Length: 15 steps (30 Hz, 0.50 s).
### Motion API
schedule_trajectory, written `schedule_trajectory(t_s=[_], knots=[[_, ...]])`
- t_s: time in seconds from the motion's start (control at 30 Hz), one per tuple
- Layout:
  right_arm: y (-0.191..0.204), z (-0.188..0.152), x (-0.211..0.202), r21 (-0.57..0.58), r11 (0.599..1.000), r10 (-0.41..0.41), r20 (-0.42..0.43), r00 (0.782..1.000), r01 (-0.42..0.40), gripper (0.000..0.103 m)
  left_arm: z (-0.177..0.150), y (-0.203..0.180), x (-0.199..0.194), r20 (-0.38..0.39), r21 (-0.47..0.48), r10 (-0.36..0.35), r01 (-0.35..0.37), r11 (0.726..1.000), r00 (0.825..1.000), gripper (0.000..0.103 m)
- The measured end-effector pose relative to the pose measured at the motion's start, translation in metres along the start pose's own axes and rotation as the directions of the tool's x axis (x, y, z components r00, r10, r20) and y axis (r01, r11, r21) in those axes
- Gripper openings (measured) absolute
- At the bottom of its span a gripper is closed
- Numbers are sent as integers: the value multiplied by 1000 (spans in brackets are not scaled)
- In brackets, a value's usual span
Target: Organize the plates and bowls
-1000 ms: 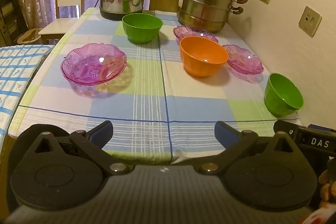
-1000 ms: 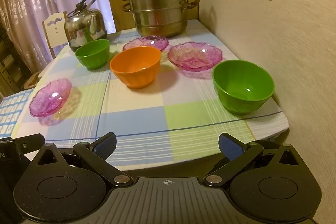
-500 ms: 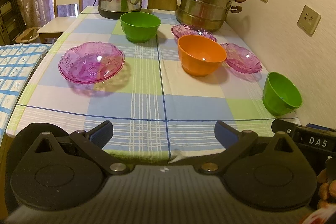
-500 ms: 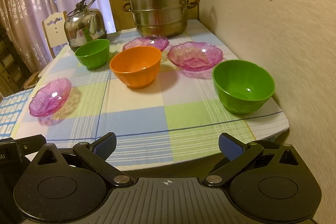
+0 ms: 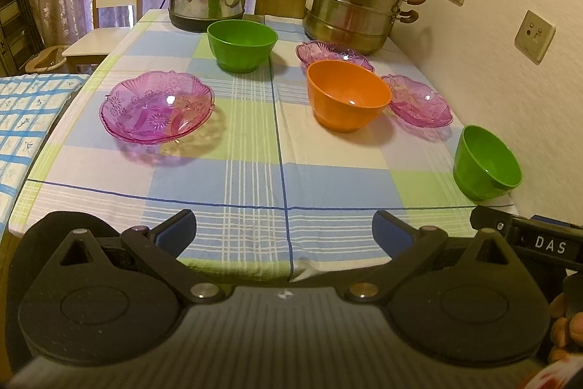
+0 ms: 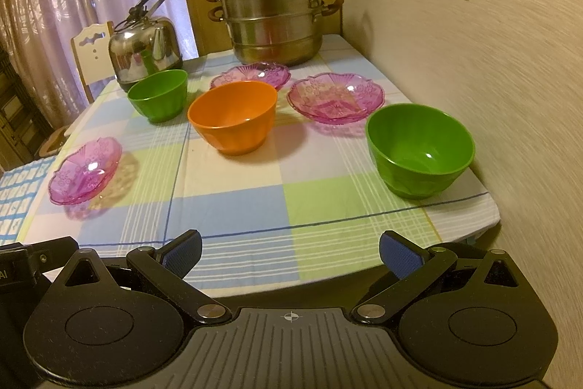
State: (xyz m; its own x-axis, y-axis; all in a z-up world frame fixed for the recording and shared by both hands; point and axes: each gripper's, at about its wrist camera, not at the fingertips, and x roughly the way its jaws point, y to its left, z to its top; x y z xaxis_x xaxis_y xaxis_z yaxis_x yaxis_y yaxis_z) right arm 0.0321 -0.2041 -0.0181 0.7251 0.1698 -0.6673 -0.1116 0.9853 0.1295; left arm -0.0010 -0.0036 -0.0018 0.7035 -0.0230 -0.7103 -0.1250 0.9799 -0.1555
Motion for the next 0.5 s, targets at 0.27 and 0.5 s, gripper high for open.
schedule_trajectory(t_s=[0.27, 0.5], knots=[[0, 0, 0, -1, 1000, -1, 2, 1000, 1, 103, 1, -1, 0, 0, -1, 1, -1, 1000, 1000, 102], [0, 0, 0, -1, 1000, -1, 2, 1000, 1, 103, 1, -1, 0, -2, -1, -1, 1, 1000, 1000, 102]])
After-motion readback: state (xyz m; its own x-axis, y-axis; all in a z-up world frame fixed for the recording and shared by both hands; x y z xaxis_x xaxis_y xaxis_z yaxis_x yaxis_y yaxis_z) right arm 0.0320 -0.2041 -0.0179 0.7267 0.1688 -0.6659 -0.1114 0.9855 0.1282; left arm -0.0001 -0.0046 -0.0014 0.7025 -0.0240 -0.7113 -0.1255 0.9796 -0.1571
